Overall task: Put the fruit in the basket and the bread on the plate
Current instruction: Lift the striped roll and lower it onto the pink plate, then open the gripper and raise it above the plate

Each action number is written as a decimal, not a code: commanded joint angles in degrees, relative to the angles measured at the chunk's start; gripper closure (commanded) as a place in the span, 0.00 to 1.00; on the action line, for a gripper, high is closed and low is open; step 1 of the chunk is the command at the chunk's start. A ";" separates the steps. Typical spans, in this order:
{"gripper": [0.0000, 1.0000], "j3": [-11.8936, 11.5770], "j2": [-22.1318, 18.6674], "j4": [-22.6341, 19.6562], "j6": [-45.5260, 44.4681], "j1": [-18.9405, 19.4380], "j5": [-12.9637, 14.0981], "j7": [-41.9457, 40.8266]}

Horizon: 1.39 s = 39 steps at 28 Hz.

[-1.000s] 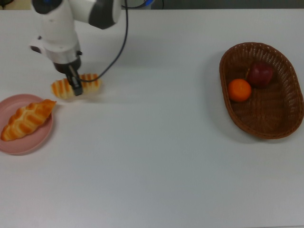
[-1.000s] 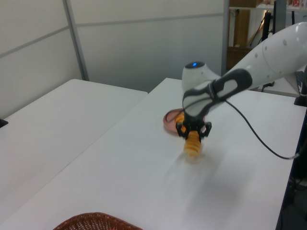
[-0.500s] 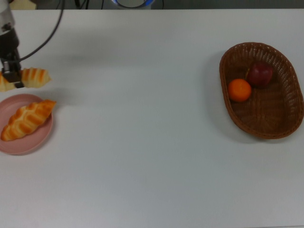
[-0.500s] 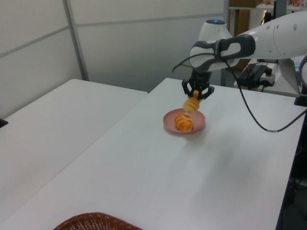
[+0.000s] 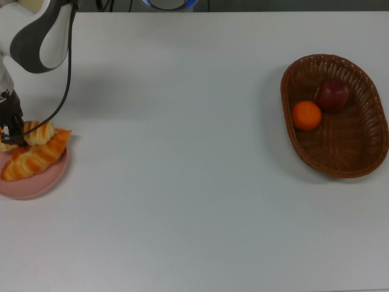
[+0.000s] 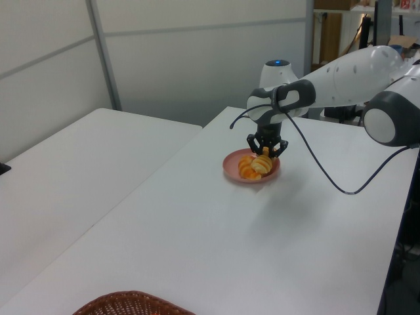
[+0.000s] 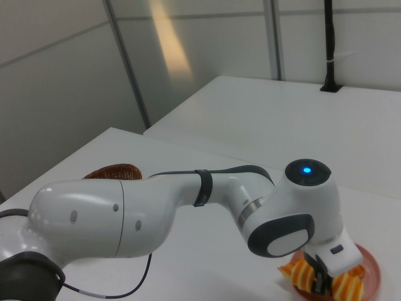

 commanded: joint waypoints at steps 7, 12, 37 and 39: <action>0.00 0.00 -1.66 1.20 -0.33 0.68 -0.19 -0.02; 0.00 0.08 -2.90 0.94 -1.03 0.51 0.43 -6.79; 0.00 0.00 -12.38 -2.58 -18.86 13.86 -0.54 -15.31; 0.00 -0.18 -14.41 -3.28 -22.64 17.02 -1.06 -19.26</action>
